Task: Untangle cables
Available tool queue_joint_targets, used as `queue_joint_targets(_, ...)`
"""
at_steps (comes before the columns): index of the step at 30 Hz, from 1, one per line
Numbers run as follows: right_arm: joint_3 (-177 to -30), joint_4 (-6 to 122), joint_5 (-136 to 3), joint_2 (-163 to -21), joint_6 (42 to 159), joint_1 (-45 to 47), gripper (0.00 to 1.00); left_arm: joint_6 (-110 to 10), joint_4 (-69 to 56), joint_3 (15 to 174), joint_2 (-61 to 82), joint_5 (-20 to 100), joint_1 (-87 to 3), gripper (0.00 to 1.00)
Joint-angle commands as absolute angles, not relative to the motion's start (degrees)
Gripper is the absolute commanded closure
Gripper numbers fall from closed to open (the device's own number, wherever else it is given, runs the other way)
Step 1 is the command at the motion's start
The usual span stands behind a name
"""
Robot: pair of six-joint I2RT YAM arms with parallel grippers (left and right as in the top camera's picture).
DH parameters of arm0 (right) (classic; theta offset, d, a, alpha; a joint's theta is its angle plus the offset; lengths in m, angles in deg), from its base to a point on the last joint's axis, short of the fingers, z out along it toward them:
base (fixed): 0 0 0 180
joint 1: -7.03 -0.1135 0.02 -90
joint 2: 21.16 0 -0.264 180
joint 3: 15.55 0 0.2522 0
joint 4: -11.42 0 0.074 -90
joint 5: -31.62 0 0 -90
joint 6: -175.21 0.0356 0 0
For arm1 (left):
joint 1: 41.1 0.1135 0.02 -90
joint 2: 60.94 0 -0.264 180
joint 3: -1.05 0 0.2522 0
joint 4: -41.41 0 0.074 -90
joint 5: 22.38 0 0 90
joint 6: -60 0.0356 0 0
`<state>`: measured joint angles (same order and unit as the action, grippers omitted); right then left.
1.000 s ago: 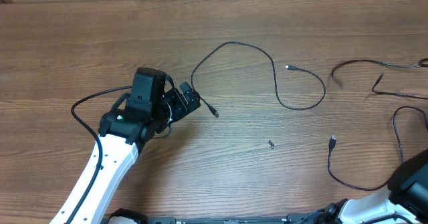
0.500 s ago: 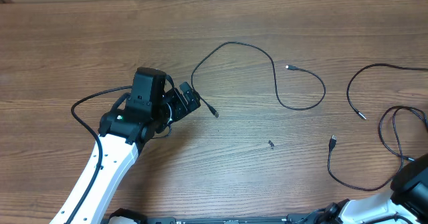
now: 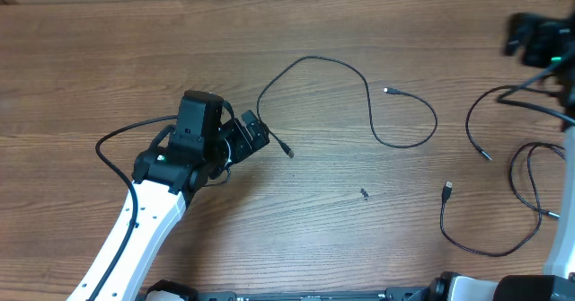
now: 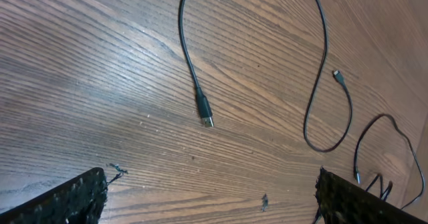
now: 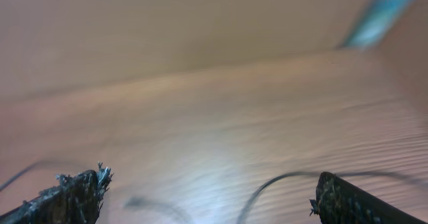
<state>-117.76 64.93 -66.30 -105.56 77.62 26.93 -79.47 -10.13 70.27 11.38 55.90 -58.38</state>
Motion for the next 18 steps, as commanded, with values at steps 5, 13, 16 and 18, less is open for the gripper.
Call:
queue_joint_targets(5,-118.2,79.5,-74.0,-106.2,83.1,14.7,0.0,-79.3,-10.1,70.8,11.0,56.2,-58.8,0.01)
queue_joint_targets(13,-113.2,82.3,-73.5,-110.0,74.2,7.9,0.0,-79.3,-10.1,70.8,11.0,56.2,-58.8,0.0)
queue_joint_targets(16,-111.2,79.6,-73.7,-113.6,74.2,7.7,0.04,-79.3,-10.1,70.8,11.0,56.2,-58.8,0.0)
queue_joint_targets(18,-110.7,77.9,-74.1,-116.9,74.2,7.7,0.05,-79.3,-10.1,70.8,11.0,56.2,-58.8,0.0)
